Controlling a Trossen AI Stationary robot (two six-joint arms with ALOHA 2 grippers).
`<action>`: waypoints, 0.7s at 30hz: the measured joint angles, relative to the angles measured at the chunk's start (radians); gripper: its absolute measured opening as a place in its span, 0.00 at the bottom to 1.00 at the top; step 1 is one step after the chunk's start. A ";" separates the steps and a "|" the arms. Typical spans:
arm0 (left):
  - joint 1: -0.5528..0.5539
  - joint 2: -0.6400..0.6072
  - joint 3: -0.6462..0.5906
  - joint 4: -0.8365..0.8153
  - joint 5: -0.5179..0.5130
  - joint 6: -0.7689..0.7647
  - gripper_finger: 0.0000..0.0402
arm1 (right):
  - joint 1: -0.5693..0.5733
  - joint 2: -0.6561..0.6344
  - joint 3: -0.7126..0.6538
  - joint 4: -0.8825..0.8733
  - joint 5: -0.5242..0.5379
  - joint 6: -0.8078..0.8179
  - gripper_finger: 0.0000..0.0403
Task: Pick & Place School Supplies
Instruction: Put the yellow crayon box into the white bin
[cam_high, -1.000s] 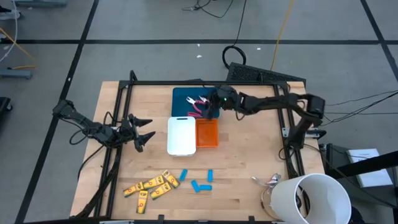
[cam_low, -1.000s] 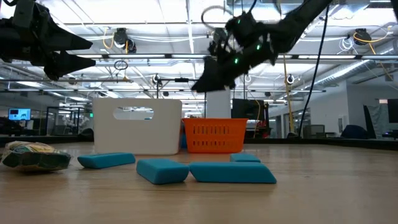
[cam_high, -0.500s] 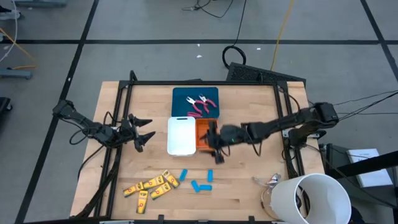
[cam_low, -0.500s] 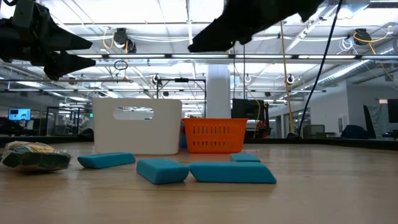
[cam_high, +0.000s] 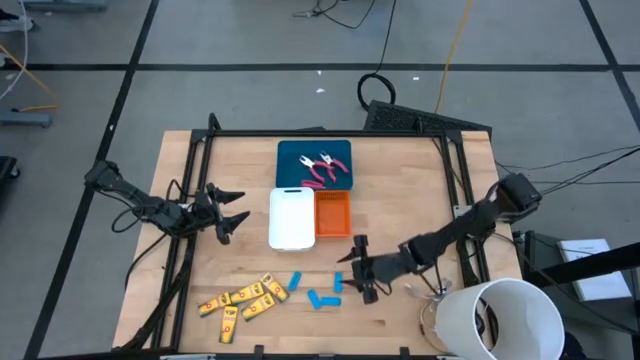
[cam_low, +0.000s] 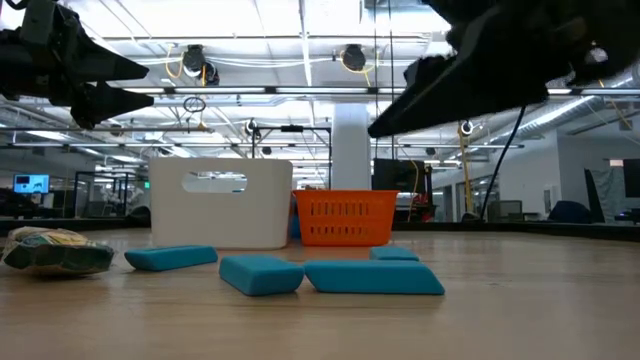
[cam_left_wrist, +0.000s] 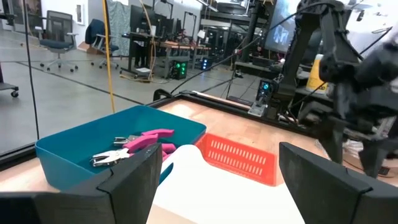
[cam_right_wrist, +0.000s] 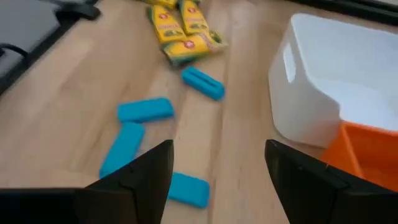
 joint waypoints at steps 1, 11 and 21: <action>0.000 0.000 0.000 0.000 0.000 0.000 0.81 | 0.012 0.020 0.001 0.029 0.014 0.004 0.61; 0.000 0.000 0.000 0.000 0.000 0.000 0.81 | 0.032 0.169 0.004 0.112 0.032 0.007 0.61; 0.000 0.000 0.000 0.000 0.000 0.000 0.81 | 0.023 0.252 0.005 0.138 0.033 -0.065 0.61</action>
